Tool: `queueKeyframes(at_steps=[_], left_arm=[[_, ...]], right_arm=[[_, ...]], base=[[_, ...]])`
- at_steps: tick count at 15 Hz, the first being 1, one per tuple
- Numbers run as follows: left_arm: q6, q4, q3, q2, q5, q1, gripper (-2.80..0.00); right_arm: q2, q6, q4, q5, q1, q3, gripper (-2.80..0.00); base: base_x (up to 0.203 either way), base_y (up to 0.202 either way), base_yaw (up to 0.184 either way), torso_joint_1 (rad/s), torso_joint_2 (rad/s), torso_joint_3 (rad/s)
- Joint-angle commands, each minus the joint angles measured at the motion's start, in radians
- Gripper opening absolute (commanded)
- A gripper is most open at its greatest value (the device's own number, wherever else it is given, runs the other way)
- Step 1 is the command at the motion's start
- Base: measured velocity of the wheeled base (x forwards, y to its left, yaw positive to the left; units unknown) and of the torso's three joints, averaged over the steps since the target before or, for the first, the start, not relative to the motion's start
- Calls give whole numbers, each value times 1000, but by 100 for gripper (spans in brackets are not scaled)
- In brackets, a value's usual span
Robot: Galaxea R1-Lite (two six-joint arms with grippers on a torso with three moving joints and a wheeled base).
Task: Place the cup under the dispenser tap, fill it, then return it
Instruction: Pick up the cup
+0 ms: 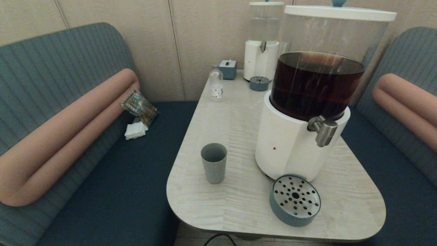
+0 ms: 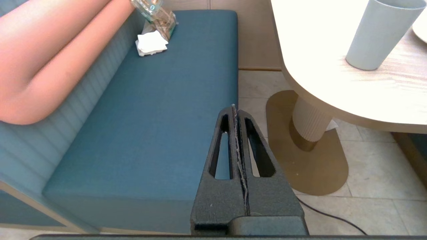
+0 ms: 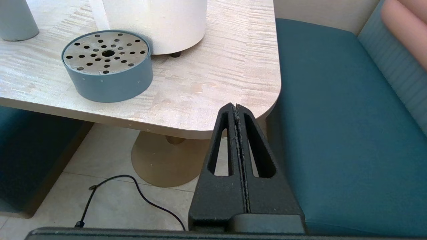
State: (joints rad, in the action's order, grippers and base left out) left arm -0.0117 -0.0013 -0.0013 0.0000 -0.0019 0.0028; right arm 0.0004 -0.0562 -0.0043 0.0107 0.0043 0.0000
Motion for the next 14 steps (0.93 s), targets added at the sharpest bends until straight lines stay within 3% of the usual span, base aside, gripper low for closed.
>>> queueKeyframes(at_steps=[1,5,7,9,11,13,14], left_arm=[[-4,0,3,2,0,0,-280],[2,-5,-17,2,-4,0,-280],[-28,21,-146,17,-75,0,-280],[-116,66,-323,95,-185,0,-280],[-227,67,-490,289,-256,-1,-280],[-317,14,-601,491,-314,-4,-280],[-351,-39,-630,580,-382,-5,-280]], right_arm=[[0,-1,0,0,0,2,-280],[0,-1,0,0,0,0,-280],[0,-1,0,0,0,1,-280],[0,-1,0,0,0,0,-280],[0,-1,0,0,0,1,-280],[0,-1,0,0,0,1,-280],[0,-1,0,0,0,1,-280]], base=[[0,0,0,0,0,0],[0,0,0,0,0,0],[0,0,0,0,0,0],[0,0,0,0,0,0],[0,0,0,0,0,0],[0,0,0,0,0,0],[0,0,0,0,0,0]])
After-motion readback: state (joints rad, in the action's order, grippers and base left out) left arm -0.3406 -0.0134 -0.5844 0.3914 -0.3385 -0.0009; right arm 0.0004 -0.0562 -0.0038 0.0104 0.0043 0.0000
